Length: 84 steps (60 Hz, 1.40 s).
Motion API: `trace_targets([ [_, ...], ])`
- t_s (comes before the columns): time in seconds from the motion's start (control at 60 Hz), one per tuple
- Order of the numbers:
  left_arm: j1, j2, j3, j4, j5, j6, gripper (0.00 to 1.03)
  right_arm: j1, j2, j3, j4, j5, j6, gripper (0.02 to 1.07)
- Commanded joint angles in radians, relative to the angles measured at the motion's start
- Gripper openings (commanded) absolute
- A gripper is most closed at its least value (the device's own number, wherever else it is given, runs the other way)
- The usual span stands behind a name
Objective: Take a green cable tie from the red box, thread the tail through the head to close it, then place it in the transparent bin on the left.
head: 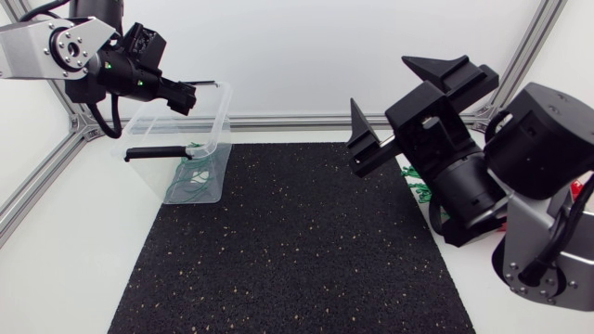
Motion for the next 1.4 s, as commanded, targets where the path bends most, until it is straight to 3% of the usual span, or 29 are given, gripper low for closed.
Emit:
trace_targets([
  [0.0, 0.016, -0.056, -0.02, 0.014, -0.011, -0.028, 0.98, -0.027, -0.037, 0.028, -0.029, 0.019, 0.045, 1.03],
  [0.4, 0.059, -0.302, -0.255, 0.184, -0.06, -0.048, 0.98, -0.188, -0.226, -0.007, -0.225, 0.009, 0.231, 1.03],
  [0.933, 0.101, -0.707, -0.634, 0.325, -0.066, -0.058, 0.98, -0.659, -0.504, -0.096, -0.486, -0.296, 0.465, 1.03],
  [1.383, 0.141, -1.014, -0.957, 0.483, -0.066, -0.17, 0.99, -0.693, -0.73, -0.254, -0.598, -0.35, 0.584, 1.03],
])
